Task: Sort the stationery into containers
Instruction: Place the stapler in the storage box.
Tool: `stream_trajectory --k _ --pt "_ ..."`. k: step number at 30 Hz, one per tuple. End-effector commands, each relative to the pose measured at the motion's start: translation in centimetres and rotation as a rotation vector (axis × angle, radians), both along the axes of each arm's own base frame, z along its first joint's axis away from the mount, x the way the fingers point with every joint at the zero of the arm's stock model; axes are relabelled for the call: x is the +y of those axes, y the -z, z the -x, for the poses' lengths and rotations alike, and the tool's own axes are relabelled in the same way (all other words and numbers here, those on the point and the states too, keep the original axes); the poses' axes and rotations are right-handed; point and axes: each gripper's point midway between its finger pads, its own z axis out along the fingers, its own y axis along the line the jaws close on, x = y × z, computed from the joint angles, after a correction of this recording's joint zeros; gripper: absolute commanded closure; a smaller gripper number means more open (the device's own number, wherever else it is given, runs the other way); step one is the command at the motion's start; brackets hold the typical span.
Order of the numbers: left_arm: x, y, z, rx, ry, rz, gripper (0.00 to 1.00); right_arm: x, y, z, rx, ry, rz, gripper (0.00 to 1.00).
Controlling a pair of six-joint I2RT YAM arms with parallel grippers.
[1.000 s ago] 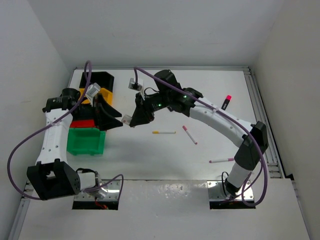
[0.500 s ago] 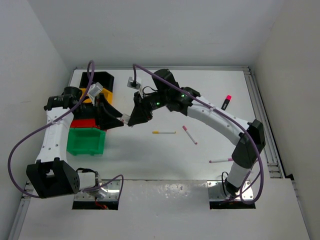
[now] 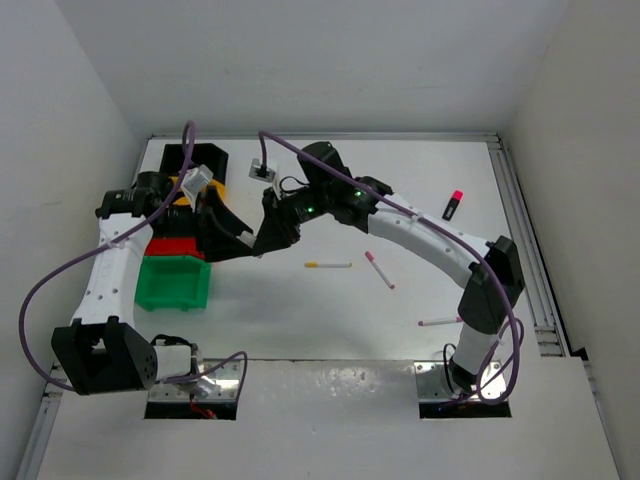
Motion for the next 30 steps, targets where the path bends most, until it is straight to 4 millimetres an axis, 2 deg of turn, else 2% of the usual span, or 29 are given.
stream_trajectory --k 1,9,10,12,13,15,16,17,18,19,20,21,22,23,24,25,26,28,29,30 --pt "-0.5 -2.4 0.2 -0.068 0.026 0.063 0.22 0.5 -1.9 0.1 -0.038 -0.012 -0.057 1.00" --pt "-0.4 -2.4 -0.4 -0.049 0.024 0.067 0.56 0.3 -1.6 0.0 -0.040 -0.007 -0.048 1.00" --pt "-0.4 -2.4 -0.6 -0.044 0.022 0.066 0.63 0.3 -1.6 0.1 -0.044 -0.010 -0.049 1.00" --pt "-0.3 -2.3 -0.9 -0.034 0.018 0.060 0.71 0.2 -1.5 0.0 -0.040 -0.009 -0.044 1.00" --pt "-0.3 -2.3 -1.0 -0.022 0.016 0.060 0.79 0.2 -1.5 0.0 -0.044 -0.007 -0.044 1.00" --pt "0.0 -2.1 -1.6 -0.019 -0.001 0.046 0.89 -0.1 -1.6 -0.1 -0.042 -0.001 -0.038 0.75" --pt "0.2 -2.0 -2.0 -0.005 -0.013 0.040 1.00 -0.3 -1.6 -0.3 -0.047 0.005 -0.034 0.64" --pt "0.4 -2.3 -2.5 -0.012 -0.023 0.033 1.00 -0.9 -1.8 -0.9 -0.052 0.025 -0.030 0.54" --pt "1.2 -2.0 -3.2 -0.013 -0.058 0.004 1.00 -1.6 -1.8 -1.1 -0.046 0.039 -0.016 0.39" --pt "1.6 -1.9 -3.9 0.002 -0.080 -0.017 1.00 -2.3 -1.5 -1.7 -0.053 0.054 -0.005 0.35" --pt "2.1 -2.6 -5.2 -0.048 -0.106 -0.046 1.00 -3.6 -1.5 -3.1 -0.058 0.092 0.005 0.32" --pt "3.3 -1.9 -6.8 -0.055 -0.176 -0.128 1.00 -4.9 -1.3 -3.4 -0.042 0.112 0.033 0.30" --pt "4.2 -2.5 -9.0 -0.073 -0.257 -0.163 1.00 -6.0 -1.1 -4.1 -0.070 0.120 0.046 0.30" --pt "5.2 -2.9 -10.8 -0.090 -0.345 -0.216 1.00 -8.2 -0.5 -5.2 -0.046 0.164 0.088 0.29" --pt "8.0 -1.7 -13.8 -0.102 -0.537 -0.369 1.00 -9.4 -0.2 -5.9 -0.081 0.172 0.100 0.29" --pt "9.8 -2.3 -16.0 -0.145 -0.660 -0.420 1.00 -11.4 0.4 -7.2 -0.074 0.218 0.125 0.29" --pt "12.5 -1.7 -17.9 -0.156 -0.809 -0.545 1.00 -12.7 1.3 -7.5 -0.075 0.237 0.163 0.29" --pt "15.0 -1.6 -21.0 -0.199 -0.898 -0.663 1.00 -15.4 2.2 -8.2 -0.093 0.284 0.196 0.29" --pt "17.1 -1.3 -22.2 -0.183 -0.987 -0.734 1.00 -16.4 2.7 -8.5 -0.105 0.313 0.221 0.29" --pt "18.1 -0.8 -24.3 -0.164 -1.018 -0.763 1.00 -17.3 2.4 -8.5 -0.136 0.335 0.225 0.29"
